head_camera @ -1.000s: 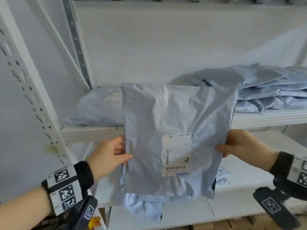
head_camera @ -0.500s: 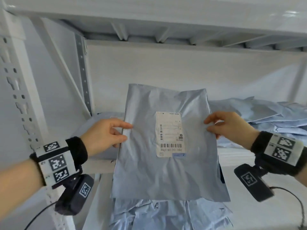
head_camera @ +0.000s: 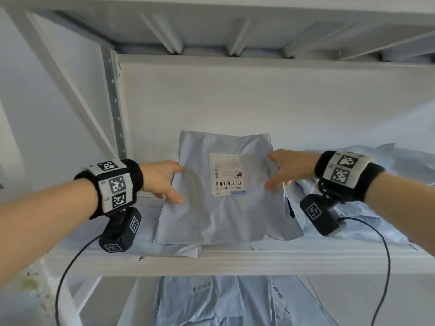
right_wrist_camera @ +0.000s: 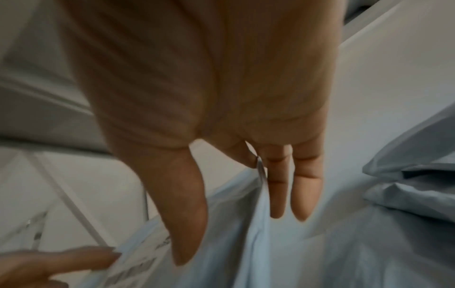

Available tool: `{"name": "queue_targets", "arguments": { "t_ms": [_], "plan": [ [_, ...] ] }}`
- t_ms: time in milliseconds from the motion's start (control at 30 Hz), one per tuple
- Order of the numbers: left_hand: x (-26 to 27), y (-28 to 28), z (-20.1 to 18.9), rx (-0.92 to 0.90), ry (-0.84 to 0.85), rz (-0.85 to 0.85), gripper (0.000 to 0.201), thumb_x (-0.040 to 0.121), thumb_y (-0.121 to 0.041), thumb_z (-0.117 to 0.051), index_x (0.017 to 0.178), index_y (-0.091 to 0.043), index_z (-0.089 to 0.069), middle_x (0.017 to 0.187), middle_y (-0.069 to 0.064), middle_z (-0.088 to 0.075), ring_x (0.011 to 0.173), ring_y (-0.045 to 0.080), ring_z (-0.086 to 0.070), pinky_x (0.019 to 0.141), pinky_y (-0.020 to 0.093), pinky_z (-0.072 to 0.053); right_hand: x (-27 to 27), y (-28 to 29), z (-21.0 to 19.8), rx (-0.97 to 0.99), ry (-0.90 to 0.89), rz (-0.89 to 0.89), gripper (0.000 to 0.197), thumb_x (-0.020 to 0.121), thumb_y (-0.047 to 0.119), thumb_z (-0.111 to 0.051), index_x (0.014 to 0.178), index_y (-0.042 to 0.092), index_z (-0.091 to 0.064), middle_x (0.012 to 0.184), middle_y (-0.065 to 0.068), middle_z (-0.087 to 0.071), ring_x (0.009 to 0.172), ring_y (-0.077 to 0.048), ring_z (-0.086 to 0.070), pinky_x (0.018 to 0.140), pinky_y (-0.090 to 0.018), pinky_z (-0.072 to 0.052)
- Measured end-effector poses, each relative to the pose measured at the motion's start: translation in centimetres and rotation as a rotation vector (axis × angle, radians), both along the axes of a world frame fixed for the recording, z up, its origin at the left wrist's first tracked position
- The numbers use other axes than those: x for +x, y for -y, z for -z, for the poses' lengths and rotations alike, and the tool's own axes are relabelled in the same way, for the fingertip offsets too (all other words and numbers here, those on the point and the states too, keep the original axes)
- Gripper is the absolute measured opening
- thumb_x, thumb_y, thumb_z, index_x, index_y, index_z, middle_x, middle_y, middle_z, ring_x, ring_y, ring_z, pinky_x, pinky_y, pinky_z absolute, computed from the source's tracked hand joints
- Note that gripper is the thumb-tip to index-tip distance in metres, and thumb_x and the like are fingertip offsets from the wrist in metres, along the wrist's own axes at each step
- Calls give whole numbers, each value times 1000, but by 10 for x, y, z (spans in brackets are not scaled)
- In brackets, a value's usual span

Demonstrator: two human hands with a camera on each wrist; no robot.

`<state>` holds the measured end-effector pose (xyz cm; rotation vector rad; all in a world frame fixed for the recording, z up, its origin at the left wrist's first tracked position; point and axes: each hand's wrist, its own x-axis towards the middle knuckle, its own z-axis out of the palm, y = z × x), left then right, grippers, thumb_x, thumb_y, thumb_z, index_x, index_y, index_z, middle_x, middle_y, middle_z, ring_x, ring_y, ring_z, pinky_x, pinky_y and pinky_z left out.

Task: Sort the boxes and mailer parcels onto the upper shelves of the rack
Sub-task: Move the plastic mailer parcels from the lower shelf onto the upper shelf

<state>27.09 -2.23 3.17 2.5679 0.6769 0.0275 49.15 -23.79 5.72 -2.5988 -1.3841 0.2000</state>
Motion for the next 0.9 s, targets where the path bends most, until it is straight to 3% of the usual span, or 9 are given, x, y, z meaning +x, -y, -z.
{"name": "queue_targets", "arguments": {
  "t_ms": [33, 133, 200, 333, 467, 567, 633, 733, 900],
  "plan": [
    [4, -3, 0, -4, -22, -6, 94, 76, -19, -80, 151, -16, -23, 155, -8, -15, 115, 14, -45, 77, 22, -54, 5, -8, 3, -72, 56, 2, 56, 74, 42, -79, 110, 17, -43, 120, -3, -49, 92, -19, -60, 71, -27, -49],
    [16, -16, 3, 38, -94, 16, 99, 74, -23, -81, 152, -15, -20, 156, -7, -18, 130, 18, -41, 100, 34, -48, 20, -32, 15, -248, 222, -13, 80, 70, 55, -77, 126, 10, -40, 126, -4, -42, 106, -23, -52, 82, -32, -46],
    [21, -22, 4, 89, -144, 46, 96, 74, -27, -81, 150, -16, -25, 152, -7, -28, 129, 15, -41, 107, 29, -38, 29, -45, 22, -320, 267, -26, 83, 67, 62, -74, 124, 11, -43, 123, -3, -44, 105, -24, -52, 90, -37, -48],
    [28, -34, 13, 53, -173, 83, 84, 71, -16, -83, 142, -17, -39, 142, -4, -41, 120, 9, -45, 102, 18, -33, 40, -60, 33, -420, 278, -19, 81, 66, 68, -71, 123, 16, -49, 123, -1, -48, 106, -23, -54, 95, -41, -48],
    [35, -40, 27, 123, -249, 83, 91, 73, -23, -82, 147, -17, -30, 150, -6, -30, 121, 2, -35, 95, 9, -25, 44, -64, 44, -481, 265, -16, 93, 66, 71, -70, 137, 18, -44, 134, -2, -46, 118, -25, -51, 101, -42, -44],
    [37, -40, 34, 237, -310, 88, 94, 75, -37, -79, 150, -18, -25, 153, -7, -26, 138, 10, -28, 113, 23, -20, 43, -62, 50, -518, 270, -13, 90, 63, 75, -69, 132, 20, -49, 131, 0, -49, 114, -25, -53, 100, -43, -45],
    [37, -40, 35, 267, -328, 100, 93, 75, -40, -78, 149, -19, -27, 152, -8, -28, 140, 14, -28, 117, 30, -20, 42, -60, 51, -530, 271, -2, 85, 61, 78, -66, 124, 22, -54, 123, 1, -54, 106, -24, -55, 97, -43, -46],
    [37, -39, 35, 330, -339, 112, 90, 75, -42, -77, 148, -20, -31, 152, -6, -26, 140, 15, -28, 116, 30, -22, 41, -55, 50, -505, 269, 19, 87, 61, 80, -62, 127, 23, -53, 124, 1, -54, 108, -23, -55, 98, -43, -46],
    [34, -28, 35, 462, -235, 104, 78, 81, -36, -72, 147, -22, -33, 159, 6, -13, 144, 21, -23, 114, 27, -22, 26, -45, 41, -405, 373, -17, 85, 82, 71, -51, 146, 17, -36, 147, -4, -44, 132, -24, -44, 108, -41, -38]
  ]
}}
